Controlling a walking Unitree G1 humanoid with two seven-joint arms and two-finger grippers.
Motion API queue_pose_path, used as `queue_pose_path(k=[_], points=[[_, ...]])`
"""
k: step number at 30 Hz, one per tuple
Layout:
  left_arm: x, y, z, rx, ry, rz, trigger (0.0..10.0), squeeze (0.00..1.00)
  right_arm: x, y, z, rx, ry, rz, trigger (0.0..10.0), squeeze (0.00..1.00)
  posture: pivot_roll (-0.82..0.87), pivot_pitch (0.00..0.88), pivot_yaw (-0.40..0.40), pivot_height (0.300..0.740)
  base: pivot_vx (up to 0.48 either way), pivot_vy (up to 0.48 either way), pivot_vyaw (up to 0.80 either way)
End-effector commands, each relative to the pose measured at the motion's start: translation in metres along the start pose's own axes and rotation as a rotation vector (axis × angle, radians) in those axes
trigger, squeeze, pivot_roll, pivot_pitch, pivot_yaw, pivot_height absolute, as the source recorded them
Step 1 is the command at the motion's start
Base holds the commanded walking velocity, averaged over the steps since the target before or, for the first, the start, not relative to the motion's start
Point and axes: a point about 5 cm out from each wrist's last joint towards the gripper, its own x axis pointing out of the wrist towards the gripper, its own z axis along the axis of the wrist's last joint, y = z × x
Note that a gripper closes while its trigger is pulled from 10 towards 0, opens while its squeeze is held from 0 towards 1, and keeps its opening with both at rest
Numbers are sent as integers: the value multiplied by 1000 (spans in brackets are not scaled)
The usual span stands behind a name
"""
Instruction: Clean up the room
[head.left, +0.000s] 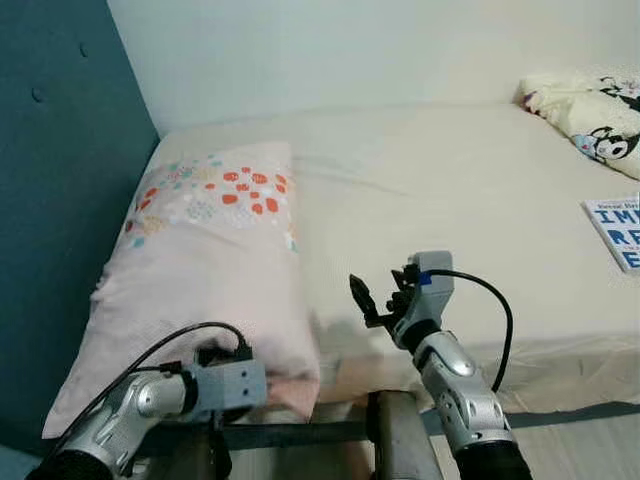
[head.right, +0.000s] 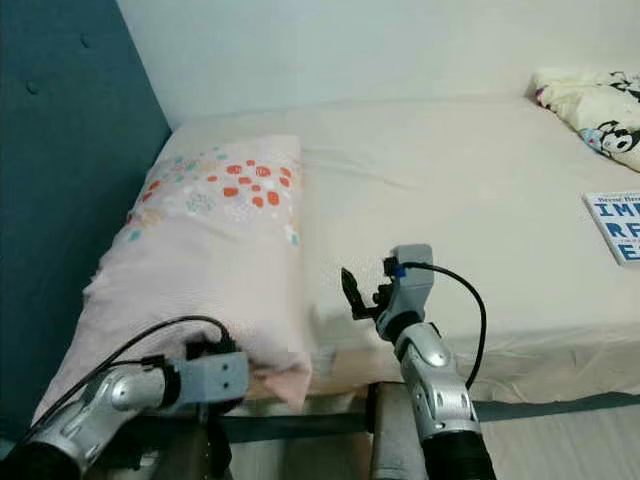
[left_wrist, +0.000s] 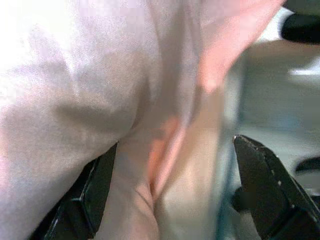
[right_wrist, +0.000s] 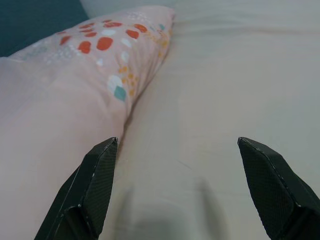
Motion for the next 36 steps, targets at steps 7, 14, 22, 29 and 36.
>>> queue_pose_path(k=[7, 14, 22, 29, 36], points=[[15, 14, 22, 10, -72, 149, 10000, 0, -3, 2, -5, 5, 5, -9, 10000, 0, -95, 160, 26, 559, 0, 0, 0], [34, 27, 31, 25, -46, 272, 10000, 0, -7, 1, -8, 7, 11, -18, 10000, 0, -105, 168, 31, 559, 0, 0, 0], [45, 47, 40, 48, -31, 396, 10000, 0, -11, 0, -9, 12, 12, -31, 10000, 0, -112, 179, 34, 559, 0, 0, 0], [49, 60, 43, 33, -23, 482, 10000, 0, -15, -2, -10, 10, 13, -39, 10000, 0, -120, 186, 34, 559, 0, 0, 0], [47, 76, 47, -84, -38, 623, 10000, 0, -17, -2, -10, 9, 14, -45, 10000, 0, -122, 193, 31, 559, 0, 0, 0]])
